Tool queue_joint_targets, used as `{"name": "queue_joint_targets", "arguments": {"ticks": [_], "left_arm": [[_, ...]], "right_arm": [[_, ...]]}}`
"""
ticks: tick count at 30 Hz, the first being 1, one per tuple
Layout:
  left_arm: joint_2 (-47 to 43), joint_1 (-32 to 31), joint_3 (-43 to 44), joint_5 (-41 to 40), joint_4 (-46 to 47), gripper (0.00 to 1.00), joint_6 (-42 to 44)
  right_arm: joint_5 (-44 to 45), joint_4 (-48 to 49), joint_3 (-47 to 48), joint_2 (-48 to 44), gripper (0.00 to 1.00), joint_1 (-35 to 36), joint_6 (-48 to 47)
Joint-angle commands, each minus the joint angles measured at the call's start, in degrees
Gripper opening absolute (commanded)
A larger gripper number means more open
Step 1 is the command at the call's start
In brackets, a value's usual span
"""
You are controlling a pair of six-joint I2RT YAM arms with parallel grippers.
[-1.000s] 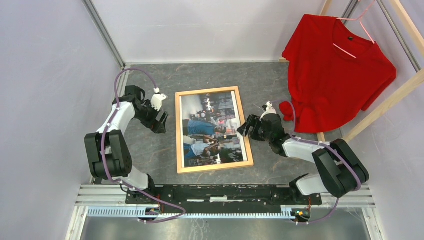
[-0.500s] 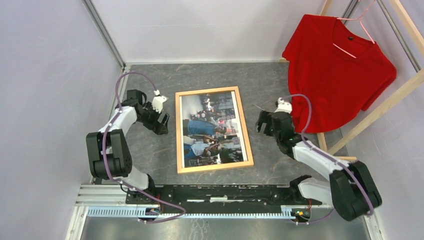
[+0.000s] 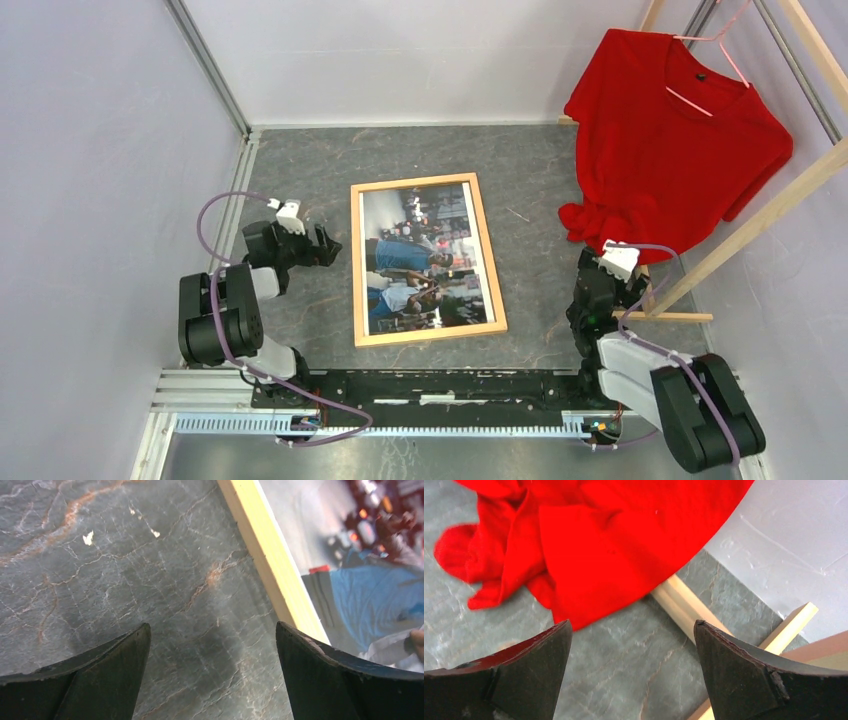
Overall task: Put the photo into the frame
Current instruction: Reset both arms
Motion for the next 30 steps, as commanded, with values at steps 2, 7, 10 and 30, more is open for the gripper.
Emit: {"name": "queue_joint_targets", "arguments": {"ticks": [2,7,10,30], "left_arm": [[0.2,0.5,-6.3,1.0,33.0,1.00,-12.9],[0.2,0.4,-13.6,0.7,48.6,1.00,-12.5],[-0.2,-0.3,-16.6,-0.5,54.2,1.00,-12.1],[1.0,-12.3,-14.7,-31.9,47.1,1.00,-8.4]], "right_arm": [[1.1,28.2,-6.8,7.4,0.98,-2.3,-8.3],[-1.8,44.1,-8.8,16.1,0.98,-2.7,-12.1],[-8.4,43.6,-8.8,16.2,0.98,-2.7,-14.3],[-25.0,45.5,-6.1,23.1,0.98,-4.6,-19.8]]}}
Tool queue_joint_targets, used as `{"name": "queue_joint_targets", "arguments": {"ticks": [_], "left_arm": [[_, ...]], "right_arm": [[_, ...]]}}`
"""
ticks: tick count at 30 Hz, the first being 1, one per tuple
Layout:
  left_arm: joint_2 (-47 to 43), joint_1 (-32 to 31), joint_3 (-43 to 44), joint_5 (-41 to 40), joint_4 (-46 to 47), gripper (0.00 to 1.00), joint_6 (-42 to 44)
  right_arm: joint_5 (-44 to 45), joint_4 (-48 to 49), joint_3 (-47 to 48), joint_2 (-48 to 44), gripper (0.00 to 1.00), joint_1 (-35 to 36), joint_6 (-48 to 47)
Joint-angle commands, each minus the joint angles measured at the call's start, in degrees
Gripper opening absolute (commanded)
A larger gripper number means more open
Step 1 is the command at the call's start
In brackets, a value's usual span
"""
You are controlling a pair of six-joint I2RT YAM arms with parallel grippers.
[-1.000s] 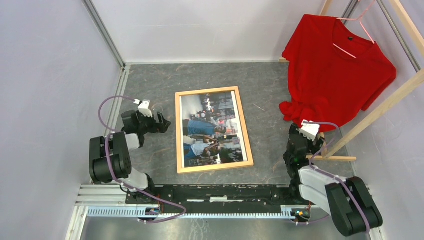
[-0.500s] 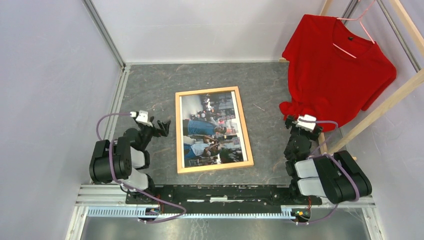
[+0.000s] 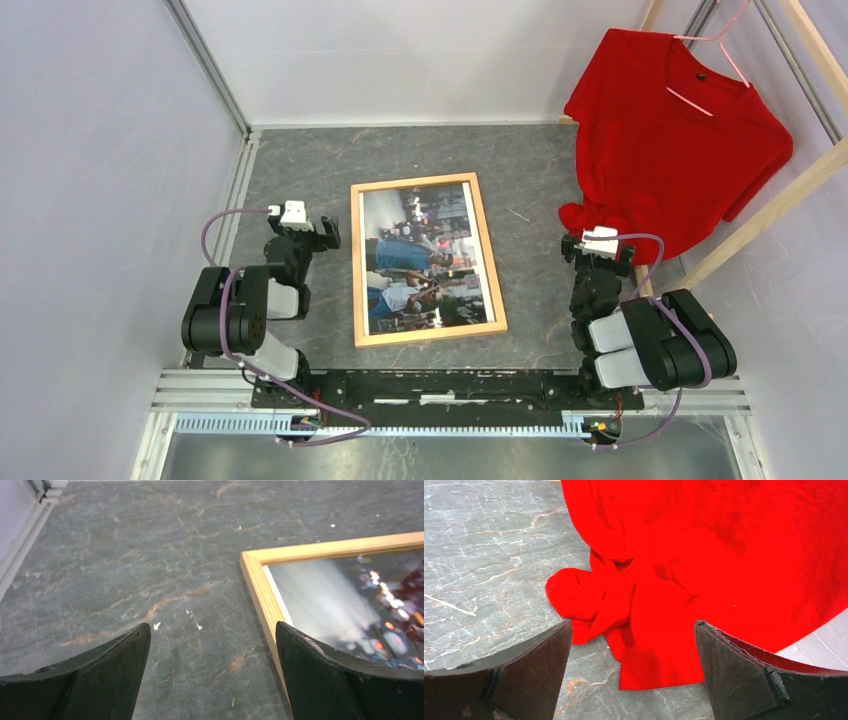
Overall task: Put the photo into the frame
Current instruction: Reset both arms
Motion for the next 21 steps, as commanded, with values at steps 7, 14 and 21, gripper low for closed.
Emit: {"name": "queue_joint_targets", "arguments": {"ticks": [7,14,21], "left_arm": [[-1.0,0.1,-1.3,-4.1,-1.7,1.00,-0.5],[-0.8,0.0,-0.9,-4.4,-2.5,1.00,-0.4],[-0.7,-0.5,-0.4,-4.9,-3.2,1.00,-0.2]], "right_arm": [[-1.7,1.3,-6.3,-0.7,0.98,-0.2,-0.2],[-1.6,1.3,-6.3,-0.7,0.98,-0.3,-0.2],[-1.7,1.3,-6.3,-0.7,0.98,-0.3,-0.2]]}}
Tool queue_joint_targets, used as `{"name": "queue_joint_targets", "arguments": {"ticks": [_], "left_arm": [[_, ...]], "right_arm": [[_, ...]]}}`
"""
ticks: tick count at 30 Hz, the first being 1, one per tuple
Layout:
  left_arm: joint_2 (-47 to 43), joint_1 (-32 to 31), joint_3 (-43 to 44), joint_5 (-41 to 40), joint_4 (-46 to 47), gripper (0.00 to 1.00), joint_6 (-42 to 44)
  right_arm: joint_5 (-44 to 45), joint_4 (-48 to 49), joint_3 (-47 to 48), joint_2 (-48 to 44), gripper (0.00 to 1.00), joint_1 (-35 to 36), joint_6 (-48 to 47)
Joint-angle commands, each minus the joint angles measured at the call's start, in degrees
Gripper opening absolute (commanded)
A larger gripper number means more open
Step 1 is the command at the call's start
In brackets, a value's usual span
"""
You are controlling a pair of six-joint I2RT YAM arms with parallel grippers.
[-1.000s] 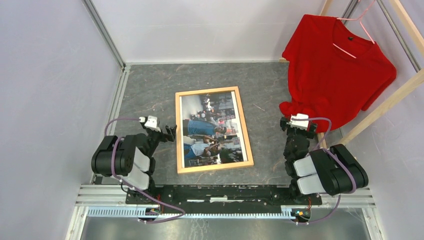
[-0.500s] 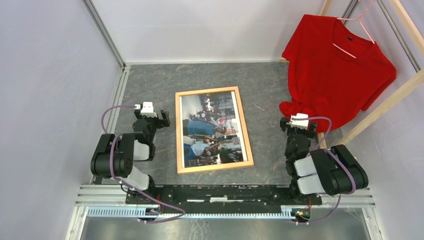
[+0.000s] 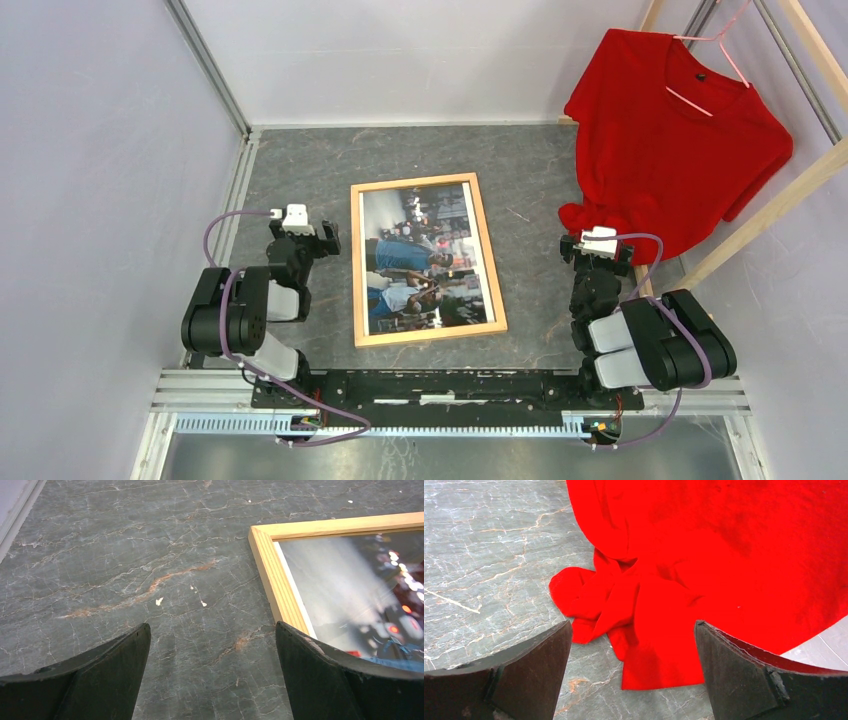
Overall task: Put the photo into the frame
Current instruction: Reset both arms
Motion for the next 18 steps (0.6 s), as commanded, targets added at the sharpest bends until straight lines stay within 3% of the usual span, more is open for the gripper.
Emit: {"name": "queue_joint_targets", "arguments": {"ticks": [1,18], "left_arm": [[-0.4,-0.6,0.7,-2.1,0.7,1.00,-0.2],[-0.7,-0.5,0.4,-4.0,0.8,1.00,0.1]], "right_arm": [[-0.6,1.6,-6.3,-0.7,0.98,-0.2,-0.2],[-0.6,1.6,-6.2,-0.8,0.98,-0.2,-0.2]]}}
